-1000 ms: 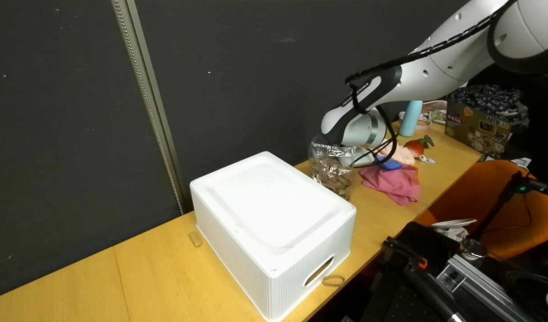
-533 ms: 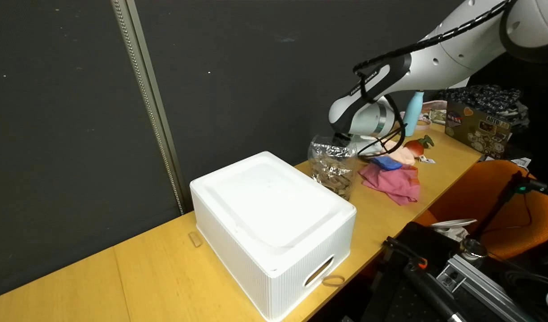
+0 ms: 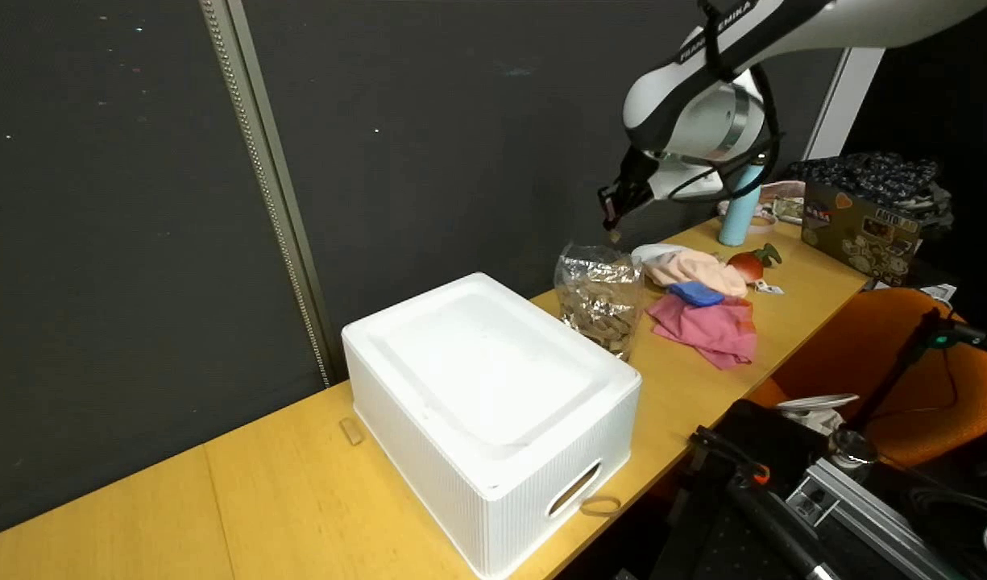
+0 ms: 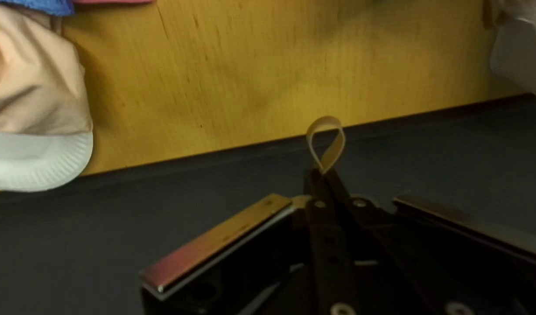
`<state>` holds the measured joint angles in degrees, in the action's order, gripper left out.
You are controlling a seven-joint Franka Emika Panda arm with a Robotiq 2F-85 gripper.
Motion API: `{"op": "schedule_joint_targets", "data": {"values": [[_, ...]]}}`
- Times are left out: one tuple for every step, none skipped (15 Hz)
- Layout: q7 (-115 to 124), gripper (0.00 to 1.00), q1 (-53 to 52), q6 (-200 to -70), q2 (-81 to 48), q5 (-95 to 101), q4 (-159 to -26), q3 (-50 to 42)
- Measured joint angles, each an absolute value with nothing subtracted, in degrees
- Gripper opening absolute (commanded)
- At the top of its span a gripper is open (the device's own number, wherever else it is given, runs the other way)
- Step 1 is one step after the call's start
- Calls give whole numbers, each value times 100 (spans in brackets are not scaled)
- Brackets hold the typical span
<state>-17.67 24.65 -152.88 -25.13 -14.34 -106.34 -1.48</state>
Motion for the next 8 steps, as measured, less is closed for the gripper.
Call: {"op": "schedule_joint_targets", "data": {"values": [[-1674,1,2337,-15287,-2235,-1316,-10772,-192],[-1534,1,2188,-15266,-1959,-1173,-10909,-244],[-1395,1,2026,-15203,-1692,-1009,-11035,-288],[-1254,1,1866,-15106,-1450,-849,-11140,-317],[-1107,1,1709,-14944,-1235,-721,-11217,-332],[-984,1,1561,-14777,-1067,-630,-11278,-334],[-870,1,1427,-14636,-939,-570,-11335,-335],[-786,1,1315,-14513,-844,-541,-11397,-335]]}}
